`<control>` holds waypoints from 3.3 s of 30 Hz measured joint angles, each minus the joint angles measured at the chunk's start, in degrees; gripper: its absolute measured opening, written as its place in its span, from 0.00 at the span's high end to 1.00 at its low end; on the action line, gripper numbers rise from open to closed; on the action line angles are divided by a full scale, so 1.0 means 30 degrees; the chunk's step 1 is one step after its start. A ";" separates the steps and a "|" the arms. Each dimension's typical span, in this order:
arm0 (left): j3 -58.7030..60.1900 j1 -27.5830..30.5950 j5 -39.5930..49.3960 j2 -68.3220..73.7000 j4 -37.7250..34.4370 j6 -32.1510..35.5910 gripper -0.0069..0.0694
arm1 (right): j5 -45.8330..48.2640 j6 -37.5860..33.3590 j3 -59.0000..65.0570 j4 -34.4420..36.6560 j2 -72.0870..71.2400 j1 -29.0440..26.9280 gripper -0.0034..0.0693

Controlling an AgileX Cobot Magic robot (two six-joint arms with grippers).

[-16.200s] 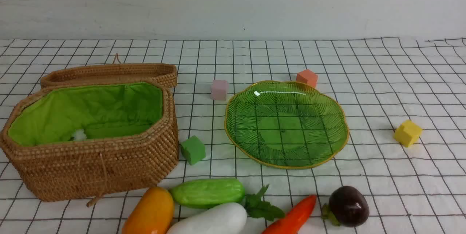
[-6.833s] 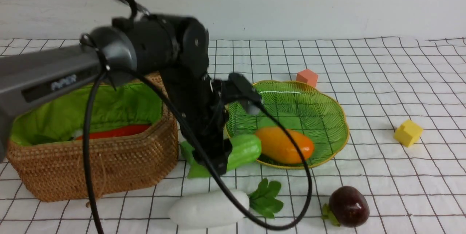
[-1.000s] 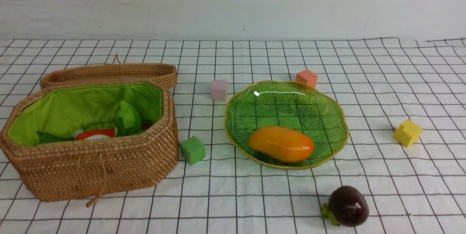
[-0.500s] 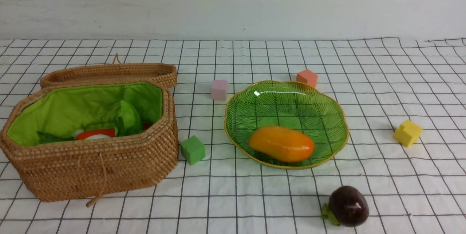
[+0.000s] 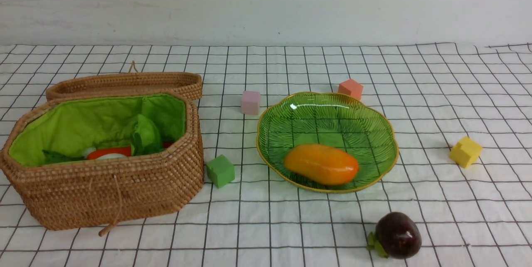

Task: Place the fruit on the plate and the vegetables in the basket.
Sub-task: Use the right arm to grab a mangosteen and put it into the right plate

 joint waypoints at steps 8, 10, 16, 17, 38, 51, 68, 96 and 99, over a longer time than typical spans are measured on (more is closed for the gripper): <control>0.0000 0.0000 0.0000 0.0000 0.0000 0.0000 0.88 | -0.2219 0.1225 0.0021 0.0332 0.0000 0.0000 0.62; 0.0000 0.0000 0.0000 0.0000 0.0000 0.0000 0.88 | -0.5234 0.3599 0.0021 0.1617 0.0000 0.0000 0.62; 0.0000 0.0000 0.0000 0.0000 0.0000 0.0000 0.88 | -0.9557 1.0248 -0.1933 0.3225 0.0017 0.0000 0.62; 0.0000 0.0000 0.0000 0.0000 0.0000 0.0000 0.88 | -0.8922 1.1131 -0.3038 0.3225 0.0193 0.0000 0.62; 0.0037 0.0000 0.0000 0.0000 0.0000 0.0000 0.88 | 0.9523 0.2875 -1.2090 1.1896 1.6774 0.4177 0.60; 0.0037 0.0000 0.0000 0.0000 0.0000 0.0000 0.88 | 1.0556 -0.6852 -1.7267 2.0443 2.7046 0.8231 0.03; 0.0057 0.0000 0.0000 0.0000 0.0000 0.0000 0.88 | 1.1777 -0.6921 -1.9619 1.9782 3.1073 0.8246 0.13; 0.0057 0.0000 0.0018 0.0000 0.0000 0.0000 0.88 | 1.1781 -0.4092 -3.3661 1.8103 4.0907 0.7040 0.02; 0.0057 0.0000 0.0036 0.0000 0.0000 0.0000 0.88 | 1.3184 -0.4092 -3.3686 1.7865 4.0031 0.6752 0.04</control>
